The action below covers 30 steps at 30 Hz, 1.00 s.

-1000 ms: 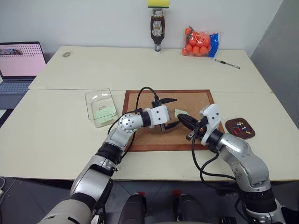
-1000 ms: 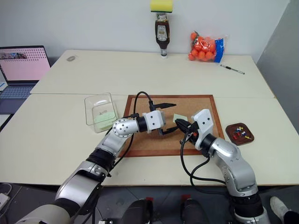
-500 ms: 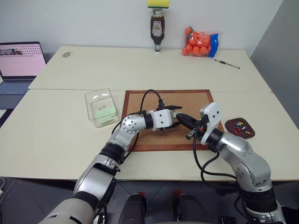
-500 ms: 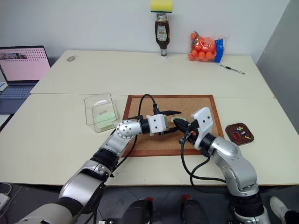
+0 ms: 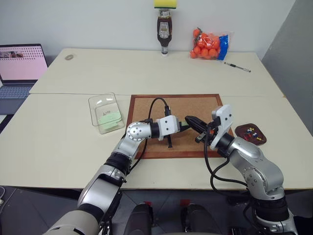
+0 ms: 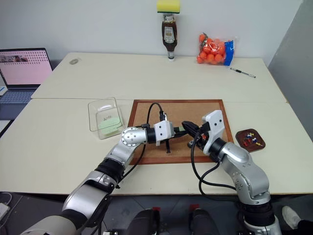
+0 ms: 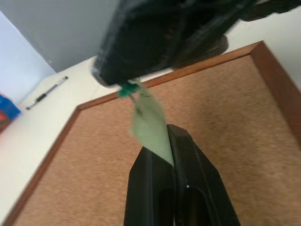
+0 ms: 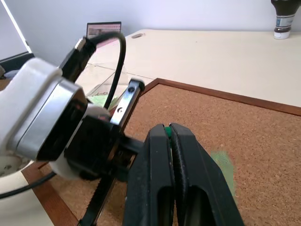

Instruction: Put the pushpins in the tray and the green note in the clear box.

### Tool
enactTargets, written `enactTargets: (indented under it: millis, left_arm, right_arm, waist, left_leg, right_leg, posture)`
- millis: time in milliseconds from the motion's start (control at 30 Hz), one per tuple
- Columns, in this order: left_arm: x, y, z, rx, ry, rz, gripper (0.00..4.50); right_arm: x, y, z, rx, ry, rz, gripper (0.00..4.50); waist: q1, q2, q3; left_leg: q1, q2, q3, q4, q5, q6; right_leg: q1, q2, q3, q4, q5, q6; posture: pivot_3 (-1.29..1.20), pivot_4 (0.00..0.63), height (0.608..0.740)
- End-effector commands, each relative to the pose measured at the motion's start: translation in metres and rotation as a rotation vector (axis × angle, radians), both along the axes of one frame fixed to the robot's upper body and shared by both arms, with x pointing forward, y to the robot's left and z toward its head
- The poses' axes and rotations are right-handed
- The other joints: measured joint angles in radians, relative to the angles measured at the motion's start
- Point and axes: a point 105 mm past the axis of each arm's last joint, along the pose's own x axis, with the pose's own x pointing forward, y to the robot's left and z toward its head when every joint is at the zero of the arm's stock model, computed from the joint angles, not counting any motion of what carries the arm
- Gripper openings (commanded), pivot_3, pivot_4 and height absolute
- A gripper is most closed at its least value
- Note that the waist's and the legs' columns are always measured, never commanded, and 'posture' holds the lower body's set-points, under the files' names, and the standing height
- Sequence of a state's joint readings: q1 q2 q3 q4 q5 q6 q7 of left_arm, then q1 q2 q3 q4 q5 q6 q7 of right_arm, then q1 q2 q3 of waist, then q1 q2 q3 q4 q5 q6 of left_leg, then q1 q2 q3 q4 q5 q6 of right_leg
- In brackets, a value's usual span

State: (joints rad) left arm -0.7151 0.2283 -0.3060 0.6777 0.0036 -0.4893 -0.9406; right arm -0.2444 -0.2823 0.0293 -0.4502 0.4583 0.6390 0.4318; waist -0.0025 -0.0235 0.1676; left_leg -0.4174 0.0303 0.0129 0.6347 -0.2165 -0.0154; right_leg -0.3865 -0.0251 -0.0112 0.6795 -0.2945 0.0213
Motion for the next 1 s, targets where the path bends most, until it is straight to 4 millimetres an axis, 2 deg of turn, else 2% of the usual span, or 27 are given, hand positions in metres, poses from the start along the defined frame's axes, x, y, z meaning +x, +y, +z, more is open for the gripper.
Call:
enactTargets:
  millis: [33, 767, 1000]
  left_arm:
    - [-0.002, -0.002, 0.014, -0.065, 0.008, -0.008, 0.05]
    - [-0.007, -0.003, 0.021, -0.153, 0.067, 0.031, 0.05]
    - [-0.007, -0.002, 0.019, -0.159, 0.068, 0.057, 0.05]
  right_arm:
    - [-0.002, -0.003, 0.025, 0.058, -0.080, -0.017, 0.00]
    - [0.008, -0.018, 0.040, 0.182, -0.080, -0.127, 0.00]
    - [0.008, -0.024, 0.046, 0.273, -0.053, -0.145, 0.00]
  waist:
    - [0.000, 0.000, 0.000]
    - [-0.001, 0.000, 0.000]
    - [-0.001, 0.000, 0.000]
  left_leg:
    - [0.000, 0.000, 0.000, 0.000, 0.000, 0.000]
    - [0.000, 0.000, 0.000, 0.000, 0.000, 0.000]
    - [0.000, 0.000, -0.001, 0.000, 0.000, 0.000]
  right_leg:
    - [0.000, 0.000, 0.000, 0.000, 0.000, 0.000]
    - [0.000, 0.000, 0.001, 0.000, 0.002, -0.003]
    - [0.000, 0.001, 0.001, 0.001, 0.002, -0.003]
  posture:
    - [0.00, 0.150, 0.740]
    - [0.00, 0.150, 0.740]
    - [0.00, 0.150, 0.740]
